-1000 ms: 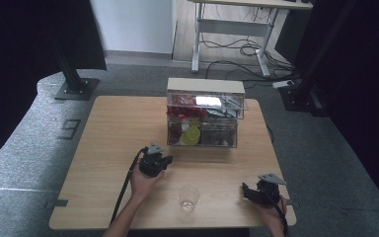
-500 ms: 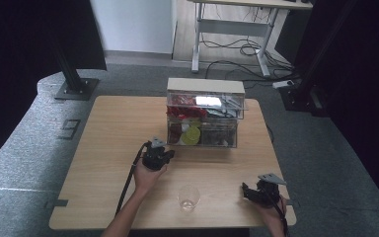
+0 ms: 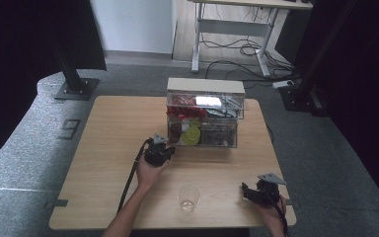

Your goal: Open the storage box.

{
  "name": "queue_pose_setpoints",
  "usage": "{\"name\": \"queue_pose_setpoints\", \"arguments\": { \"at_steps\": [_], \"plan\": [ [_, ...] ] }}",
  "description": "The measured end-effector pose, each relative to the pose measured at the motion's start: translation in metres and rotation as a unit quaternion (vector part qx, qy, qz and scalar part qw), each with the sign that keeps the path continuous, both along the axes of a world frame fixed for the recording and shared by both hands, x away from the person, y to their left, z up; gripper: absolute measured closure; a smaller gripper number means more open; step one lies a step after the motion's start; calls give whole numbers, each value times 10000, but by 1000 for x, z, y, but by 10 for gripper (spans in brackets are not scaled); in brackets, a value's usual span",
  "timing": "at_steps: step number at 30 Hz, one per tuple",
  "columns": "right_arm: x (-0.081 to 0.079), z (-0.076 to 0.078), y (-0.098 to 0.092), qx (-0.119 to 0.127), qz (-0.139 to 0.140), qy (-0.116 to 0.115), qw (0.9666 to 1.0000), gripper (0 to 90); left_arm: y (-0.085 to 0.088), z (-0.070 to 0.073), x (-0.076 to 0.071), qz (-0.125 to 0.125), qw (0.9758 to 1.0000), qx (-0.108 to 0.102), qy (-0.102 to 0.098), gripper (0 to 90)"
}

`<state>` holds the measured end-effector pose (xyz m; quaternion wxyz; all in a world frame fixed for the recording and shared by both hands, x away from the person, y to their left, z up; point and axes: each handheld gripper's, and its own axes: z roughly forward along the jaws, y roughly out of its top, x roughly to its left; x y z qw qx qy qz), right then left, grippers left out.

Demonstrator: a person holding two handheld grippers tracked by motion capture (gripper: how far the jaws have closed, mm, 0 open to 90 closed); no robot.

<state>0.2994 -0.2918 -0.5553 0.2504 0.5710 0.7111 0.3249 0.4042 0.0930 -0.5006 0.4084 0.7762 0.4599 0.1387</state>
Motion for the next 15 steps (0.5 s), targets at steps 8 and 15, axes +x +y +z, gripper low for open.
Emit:
{"name": "queue_pose_setpoints", "arguments": {
  "at_steps": [8, 15],
  "plan": [
    [0, 0, 0, 1, 5, 1, 10000, 204, -1, -1, 4, 43, 10000, 19, 57, 888],
    [0, 0, 0, -1, 6, 0, 10000, 204, 0, 2, 2, 15, 10000, 49, 71, 889]
  ]
}}
